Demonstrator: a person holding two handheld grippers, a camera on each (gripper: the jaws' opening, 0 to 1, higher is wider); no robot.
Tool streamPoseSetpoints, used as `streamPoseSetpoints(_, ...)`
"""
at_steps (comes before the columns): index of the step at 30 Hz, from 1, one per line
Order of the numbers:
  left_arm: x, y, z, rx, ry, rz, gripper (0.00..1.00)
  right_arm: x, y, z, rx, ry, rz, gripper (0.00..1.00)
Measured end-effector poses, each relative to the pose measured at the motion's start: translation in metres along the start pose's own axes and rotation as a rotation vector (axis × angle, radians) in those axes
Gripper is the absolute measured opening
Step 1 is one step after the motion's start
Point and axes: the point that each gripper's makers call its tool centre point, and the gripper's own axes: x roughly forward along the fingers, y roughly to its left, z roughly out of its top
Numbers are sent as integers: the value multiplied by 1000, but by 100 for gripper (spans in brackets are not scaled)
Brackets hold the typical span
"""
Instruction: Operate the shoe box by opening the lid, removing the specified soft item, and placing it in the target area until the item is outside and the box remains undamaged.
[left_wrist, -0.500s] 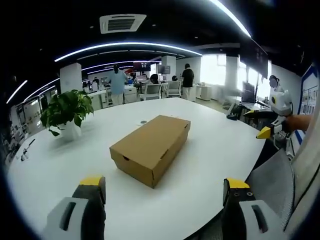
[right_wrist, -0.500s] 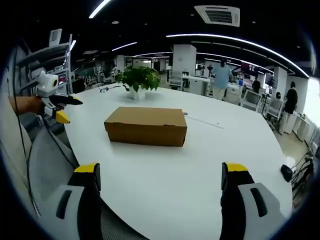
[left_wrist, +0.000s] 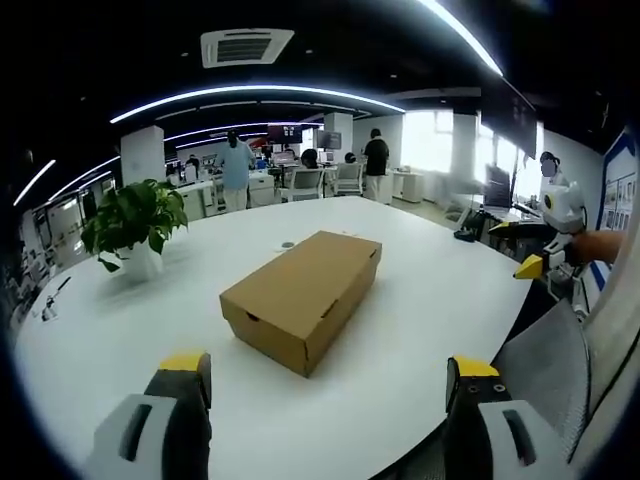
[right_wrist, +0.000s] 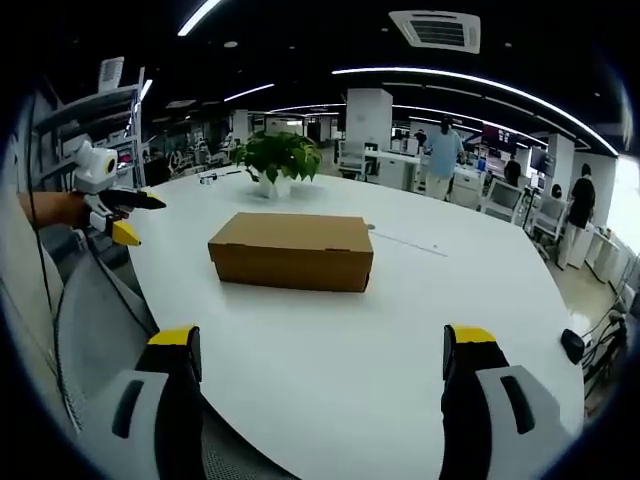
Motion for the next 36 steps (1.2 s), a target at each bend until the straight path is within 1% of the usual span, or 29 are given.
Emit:
streamPoseSetpoints(17, 0, 3, -3, 2, 19, 9, 99, 1, -2, 1, -7, 8, 15, 96)
streamPoseSetpoints(22, 1, 4, -4, 10, 30, 8, 98, 1, -2, 1, -17, 14, 30, 96)
streamPoseSetpoints(28, 2, 7, -3, 15, 38, 16, 98, 2, -8, 3, -23, 17, 38, 96)
streamPoseSetpoints(34, 4, 8, -3, 18, 46, 23, 97, 4, -10, 5, -42, 28, 62, 96)
streamPoseSetpoints(36, 4, 8, -4, 17, 50, 25, 97, 5, -11, 5, -47, 32, 72, 94)
